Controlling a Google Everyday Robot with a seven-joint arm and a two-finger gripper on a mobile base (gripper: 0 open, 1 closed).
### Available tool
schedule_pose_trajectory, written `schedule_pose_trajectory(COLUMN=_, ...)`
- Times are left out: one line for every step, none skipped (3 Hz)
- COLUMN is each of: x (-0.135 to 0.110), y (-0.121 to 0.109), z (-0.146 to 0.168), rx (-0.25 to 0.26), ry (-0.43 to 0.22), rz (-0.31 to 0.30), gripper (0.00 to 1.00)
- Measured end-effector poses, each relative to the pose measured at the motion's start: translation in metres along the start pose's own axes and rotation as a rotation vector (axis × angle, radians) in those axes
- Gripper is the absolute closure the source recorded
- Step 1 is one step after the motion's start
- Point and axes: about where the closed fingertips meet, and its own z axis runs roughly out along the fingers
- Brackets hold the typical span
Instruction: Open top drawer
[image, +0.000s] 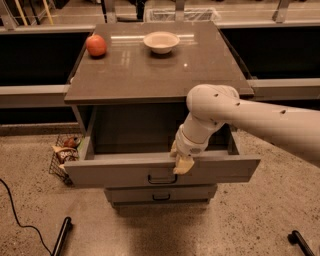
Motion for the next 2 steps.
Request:
schedule_pose_trajectory(x=-0.0066, y=0.0164, z=0.0061, rx=-0.018, ry=-0.020, rz=0.002, gripper=0.81)
schedule_pose_trajectory(x=-0.0066, y=0.0164, z=0.0061, rx=-0.018, ry=-0.020, rz=0.002, gripper=0.58)
